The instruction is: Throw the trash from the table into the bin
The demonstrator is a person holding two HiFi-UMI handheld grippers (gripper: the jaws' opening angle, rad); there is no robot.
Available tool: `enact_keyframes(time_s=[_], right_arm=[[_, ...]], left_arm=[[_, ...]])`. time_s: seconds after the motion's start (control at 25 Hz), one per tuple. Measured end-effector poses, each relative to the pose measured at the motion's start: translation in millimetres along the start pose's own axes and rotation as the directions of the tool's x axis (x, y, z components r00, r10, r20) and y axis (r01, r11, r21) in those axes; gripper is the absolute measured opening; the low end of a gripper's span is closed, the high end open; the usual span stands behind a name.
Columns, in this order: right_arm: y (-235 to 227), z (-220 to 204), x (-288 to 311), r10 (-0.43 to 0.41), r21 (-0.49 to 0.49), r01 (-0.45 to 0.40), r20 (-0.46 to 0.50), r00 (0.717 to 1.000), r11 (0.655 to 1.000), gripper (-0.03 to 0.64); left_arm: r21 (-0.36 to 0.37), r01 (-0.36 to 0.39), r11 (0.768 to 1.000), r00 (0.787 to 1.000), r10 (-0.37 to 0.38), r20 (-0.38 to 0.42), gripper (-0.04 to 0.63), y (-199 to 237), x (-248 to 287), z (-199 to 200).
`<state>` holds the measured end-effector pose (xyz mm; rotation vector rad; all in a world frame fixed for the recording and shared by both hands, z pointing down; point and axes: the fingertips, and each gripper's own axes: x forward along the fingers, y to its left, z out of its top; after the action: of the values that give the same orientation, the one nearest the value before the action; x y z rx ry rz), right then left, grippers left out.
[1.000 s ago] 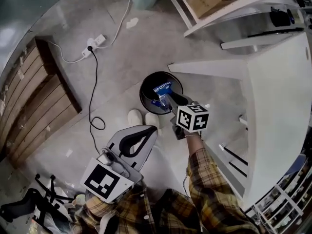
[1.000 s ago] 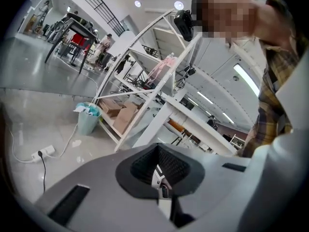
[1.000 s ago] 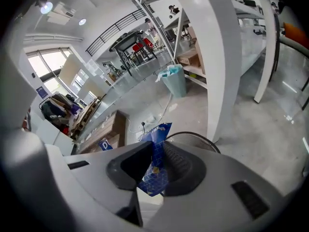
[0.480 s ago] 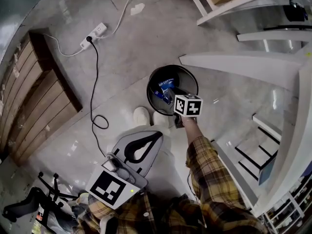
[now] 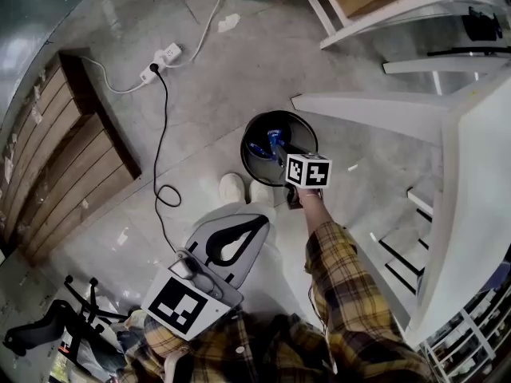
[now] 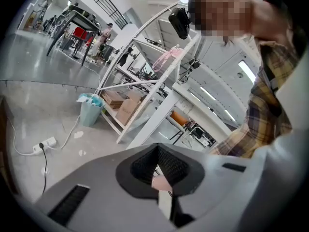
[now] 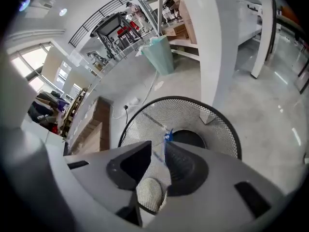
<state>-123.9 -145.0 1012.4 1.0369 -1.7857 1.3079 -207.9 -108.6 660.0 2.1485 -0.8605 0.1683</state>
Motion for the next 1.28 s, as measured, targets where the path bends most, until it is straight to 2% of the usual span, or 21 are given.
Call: enact_keyframes(time_s=[0.2, 0.4, 0.52, 0.64, 0.8, 0.92, 1.08, 1.28], right_arm=[[22, 8, -46, -0.004, 0.028, 0.004, -0.007, 1.0, 1.0, 0.066], [66, 19, -108, 0.029, 0.008, -0.029, -0.002, 1.0, 1.0, 0.067], [96, 28, -154, 0.05, 0.0, -0.05, 0.029, 0.998, 0.999, 0.066], [131, 39, -202, 0.089, -0.005, -0.089, 0.071, 0.993, 0.996, 0.066], [183, 62, -276, 0.137, -0.054, -0.129, 0.166, 0.977, 0.99, 0.067], [217, 89, -339, 0.168, -0.087, -0.149, 0.287, 0.943, 0.985, 0.067], [244, 112, -434, 0.196, -0.12, -0.159, 0.441, 0.876, 0.98, 0.066], [231, 117, -547, 0.158, -0.129, -0.098, 0.621, 0.768, 0.987, 0.066]], left_arm=[[-0.006, 0.008, 1.0, 1.0, -0.008, -0.003, -0.002, -32, -19, 36], [0.008, 0.021, 1.0, 1.0, -0.021, 0.002, -0.002, -69, -41, 80], [0.051, 0.055, 0.997, 0.997, -0.058, 0.052, -0.002, -96, -55, 113], [0.097, 0.078, 0.992, 0.996, -0.082, 0.031, -0.002, -122, -69, 136], [0.159, 0.105, 0.982, 0.992, -0.114, 0.051, -0.002, -157, -93, 176], [0.207, 0.123, 0.97, 0.988, -0.14, 0.07, -0.002, -180, -107, 204], [0.249, 0.148, 0.957, 0.981, -0.174, 0.085, -0.002, -221, -116, 226], [0.32, 0.203, 0.926, 0.968, -0.239, 0.077, -0.002, -285, -108, 235]])
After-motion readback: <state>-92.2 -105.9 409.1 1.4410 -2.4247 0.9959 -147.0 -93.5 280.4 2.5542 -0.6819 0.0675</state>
